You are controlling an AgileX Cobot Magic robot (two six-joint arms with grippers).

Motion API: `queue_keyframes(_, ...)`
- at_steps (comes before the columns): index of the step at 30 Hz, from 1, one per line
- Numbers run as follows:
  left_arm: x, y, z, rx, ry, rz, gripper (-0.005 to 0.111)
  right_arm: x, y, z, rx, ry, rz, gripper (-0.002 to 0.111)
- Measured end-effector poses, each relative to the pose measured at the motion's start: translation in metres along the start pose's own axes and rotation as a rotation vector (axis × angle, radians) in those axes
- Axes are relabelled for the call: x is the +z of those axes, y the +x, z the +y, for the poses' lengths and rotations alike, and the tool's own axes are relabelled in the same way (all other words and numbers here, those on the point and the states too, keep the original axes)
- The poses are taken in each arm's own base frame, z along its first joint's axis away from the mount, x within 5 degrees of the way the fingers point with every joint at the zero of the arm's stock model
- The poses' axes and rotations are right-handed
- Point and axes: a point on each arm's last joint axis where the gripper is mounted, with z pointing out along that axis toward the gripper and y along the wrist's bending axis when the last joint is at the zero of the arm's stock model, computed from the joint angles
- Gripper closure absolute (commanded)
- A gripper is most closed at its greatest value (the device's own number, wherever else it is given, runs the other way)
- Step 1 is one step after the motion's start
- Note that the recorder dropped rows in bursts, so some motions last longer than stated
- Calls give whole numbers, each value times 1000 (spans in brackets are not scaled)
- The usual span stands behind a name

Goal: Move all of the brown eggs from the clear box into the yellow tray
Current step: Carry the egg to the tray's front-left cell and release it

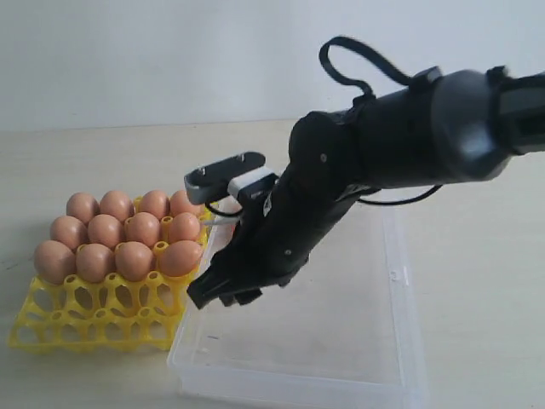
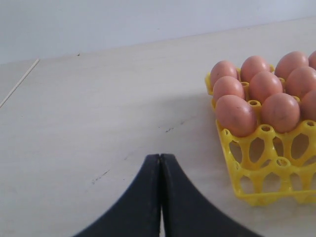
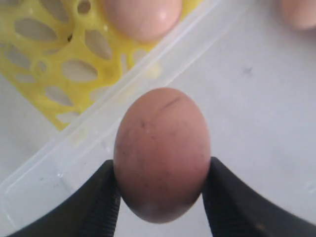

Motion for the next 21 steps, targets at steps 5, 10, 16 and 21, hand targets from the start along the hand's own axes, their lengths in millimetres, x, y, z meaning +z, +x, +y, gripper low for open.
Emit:
queue_keyframes(5, 0, 0, 0, 0, 0, 0, 107, -27, -18, 0, -163, 79, -121, 108)
queue_keyframes(10, 0, 0, 0, 0, 0, 0, 107, -34, -53, 29, -362, 69, -182, 108)
queue_keyframes(16, 0, 0, 0, 0, 0, 0, 107, 12, -82, 76, -509, -81, -45, 108)
queue_keyframes(21, 0, 0, 0, 0, 0, 0, 107, 42, -97, 98, -564, -124, 7, 108)
